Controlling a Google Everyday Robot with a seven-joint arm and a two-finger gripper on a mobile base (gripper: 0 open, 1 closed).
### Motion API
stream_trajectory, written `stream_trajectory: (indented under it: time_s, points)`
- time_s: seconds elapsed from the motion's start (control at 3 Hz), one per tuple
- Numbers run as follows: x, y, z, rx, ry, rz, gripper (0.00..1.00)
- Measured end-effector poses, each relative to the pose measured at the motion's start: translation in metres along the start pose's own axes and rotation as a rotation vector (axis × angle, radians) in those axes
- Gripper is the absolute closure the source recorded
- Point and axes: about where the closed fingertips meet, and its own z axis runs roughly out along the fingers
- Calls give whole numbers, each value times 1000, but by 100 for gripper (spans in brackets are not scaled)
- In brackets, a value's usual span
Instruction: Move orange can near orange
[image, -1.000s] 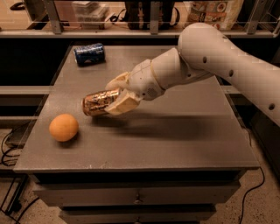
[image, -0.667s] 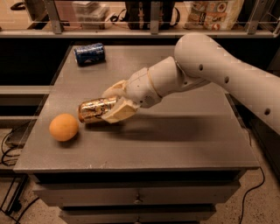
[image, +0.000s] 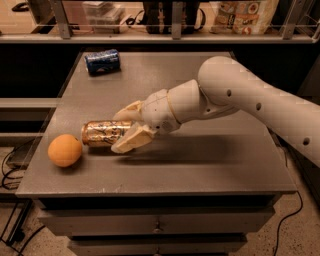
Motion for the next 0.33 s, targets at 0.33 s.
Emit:
stream_trajectory:
  time_s: [0.33]
  points:
    - [-1, 0, 1, -3, 1, -2, 0]
